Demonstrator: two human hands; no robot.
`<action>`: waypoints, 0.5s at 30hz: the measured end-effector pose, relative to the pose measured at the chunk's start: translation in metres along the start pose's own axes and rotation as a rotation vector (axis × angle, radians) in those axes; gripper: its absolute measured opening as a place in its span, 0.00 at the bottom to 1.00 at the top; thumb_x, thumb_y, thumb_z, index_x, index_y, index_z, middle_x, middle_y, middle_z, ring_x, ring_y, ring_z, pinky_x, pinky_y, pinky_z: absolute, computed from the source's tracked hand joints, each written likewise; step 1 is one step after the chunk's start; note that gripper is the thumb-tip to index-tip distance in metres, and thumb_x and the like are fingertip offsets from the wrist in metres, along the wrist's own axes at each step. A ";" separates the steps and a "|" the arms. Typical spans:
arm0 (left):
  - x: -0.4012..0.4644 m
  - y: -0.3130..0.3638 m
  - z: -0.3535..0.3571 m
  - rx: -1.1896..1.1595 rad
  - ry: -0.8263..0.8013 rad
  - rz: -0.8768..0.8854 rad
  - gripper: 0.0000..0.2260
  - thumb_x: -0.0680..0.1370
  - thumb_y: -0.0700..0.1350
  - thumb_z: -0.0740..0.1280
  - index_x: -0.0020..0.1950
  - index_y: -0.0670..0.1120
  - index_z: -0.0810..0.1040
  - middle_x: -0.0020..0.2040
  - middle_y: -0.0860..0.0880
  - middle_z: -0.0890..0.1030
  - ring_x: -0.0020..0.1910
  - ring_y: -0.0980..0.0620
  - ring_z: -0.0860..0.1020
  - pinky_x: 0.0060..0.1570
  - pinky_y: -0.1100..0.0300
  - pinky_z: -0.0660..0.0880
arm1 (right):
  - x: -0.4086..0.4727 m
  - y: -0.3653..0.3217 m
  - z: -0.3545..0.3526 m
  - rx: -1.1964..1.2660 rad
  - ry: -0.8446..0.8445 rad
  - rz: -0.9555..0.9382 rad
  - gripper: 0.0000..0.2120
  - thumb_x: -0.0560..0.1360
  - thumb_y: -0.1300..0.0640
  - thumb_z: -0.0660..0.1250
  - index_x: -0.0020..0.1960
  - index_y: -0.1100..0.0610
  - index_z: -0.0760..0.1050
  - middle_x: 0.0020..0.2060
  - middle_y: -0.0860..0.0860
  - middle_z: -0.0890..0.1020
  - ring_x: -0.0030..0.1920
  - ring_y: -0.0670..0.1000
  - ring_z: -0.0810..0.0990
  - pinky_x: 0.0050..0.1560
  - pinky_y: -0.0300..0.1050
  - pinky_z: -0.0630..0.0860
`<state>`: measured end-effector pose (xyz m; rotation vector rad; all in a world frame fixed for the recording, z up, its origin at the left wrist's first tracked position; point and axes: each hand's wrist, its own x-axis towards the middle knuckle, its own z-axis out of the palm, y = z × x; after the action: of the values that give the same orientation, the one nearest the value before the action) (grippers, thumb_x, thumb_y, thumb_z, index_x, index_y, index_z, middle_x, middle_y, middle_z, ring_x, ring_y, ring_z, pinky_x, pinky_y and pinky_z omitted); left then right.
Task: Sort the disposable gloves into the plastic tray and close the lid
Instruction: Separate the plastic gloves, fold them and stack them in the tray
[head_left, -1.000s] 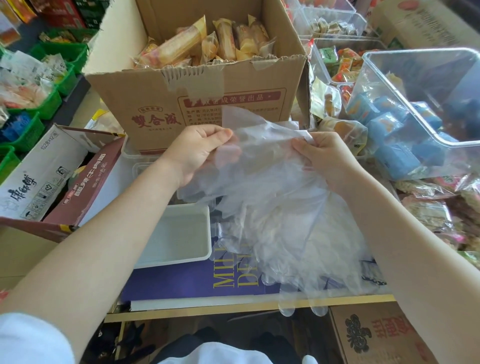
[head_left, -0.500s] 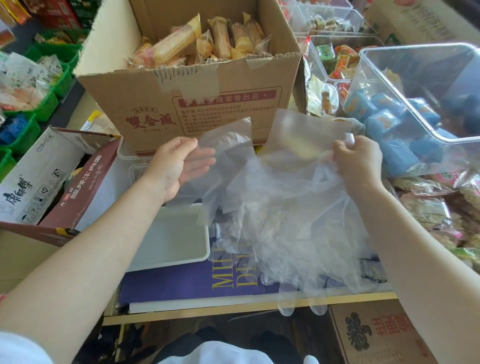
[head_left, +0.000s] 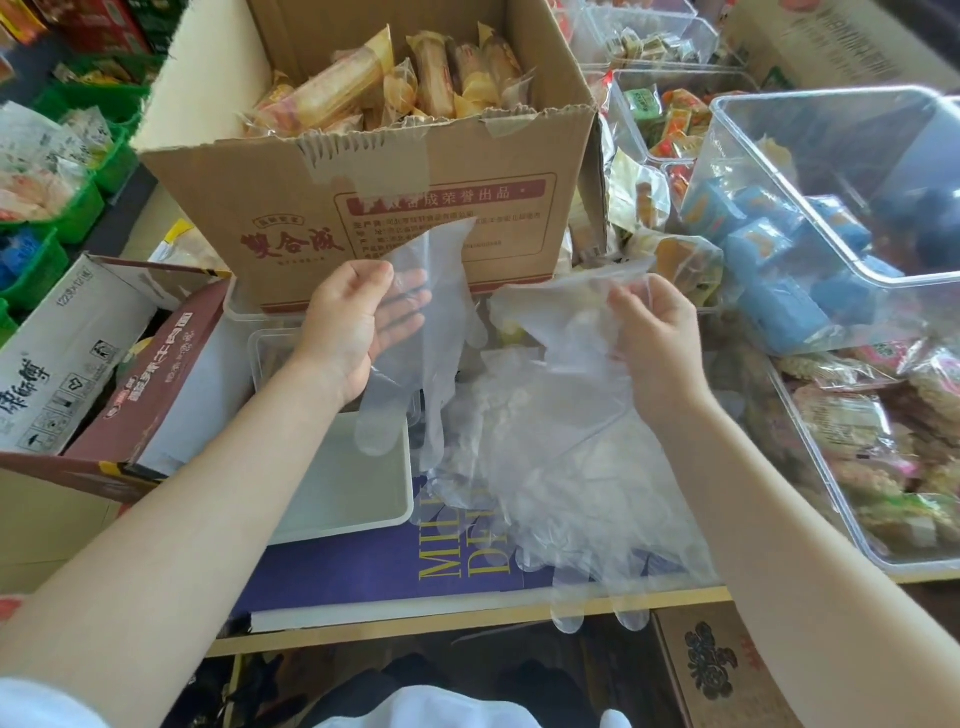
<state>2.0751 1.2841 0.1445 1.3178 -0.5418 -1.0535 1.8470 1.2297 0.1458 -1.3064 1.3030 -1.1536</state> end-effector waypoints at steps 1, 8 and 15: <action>0.001 0.000 -0.002 0.011 0.000 0.000 0.07 0.81 0.43 0.59 0.43 0.46 0.70 0.49 0.46 0.83 0.49 0.48 0.83 0.49 0.53 0.80 | 0.002 -0.004 -0.006 0.109 -0.037 0.051 0.12 0.71 0.62 0.62 0.30 0.54 0.67 0.29 0.63 0.66 0.28 0.48 0.64 0.26 0.36 0.65; 0.004 -0.001 -0.001 0.042 -0.042 -0.040 0.07 0.80 0.43 0.61 0.42 0.46 0.72 0.49 0.46 0.84 0.49 0.48 0.83 0.50 0.54 0.80 | 0.018 -0.013 -0.046 0.405 -0.311 0.359 0.18 0.65 0.55 0.68 0.53 0.57 0.73 0.44 0.49 0.85 0.38 0.51 0.76 0.42 0.44 0.73; -0.008 -0.009 0.029 0.179 0.024 0.097 0.09 0.79 0.45 0.64 0.39 0.47 0.70 0.48 0.44 0.80 0.50 0.47 0.80 0.53 0.51 0.79 | -0.001 -0.001 -0.019 -0.431 0.310 -0.204 0.10 0.76 0.58 0.62 0.37 0.56 0.66 0.32 0.48 0.73 0.32 0.47 0.68 0.37 0.42 0.62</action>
<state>2.0443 1.2768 0.1442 1.4438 -0.6876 -0.9250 1.8286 1.2311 0.1495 -1.6475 1.7475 -1.2995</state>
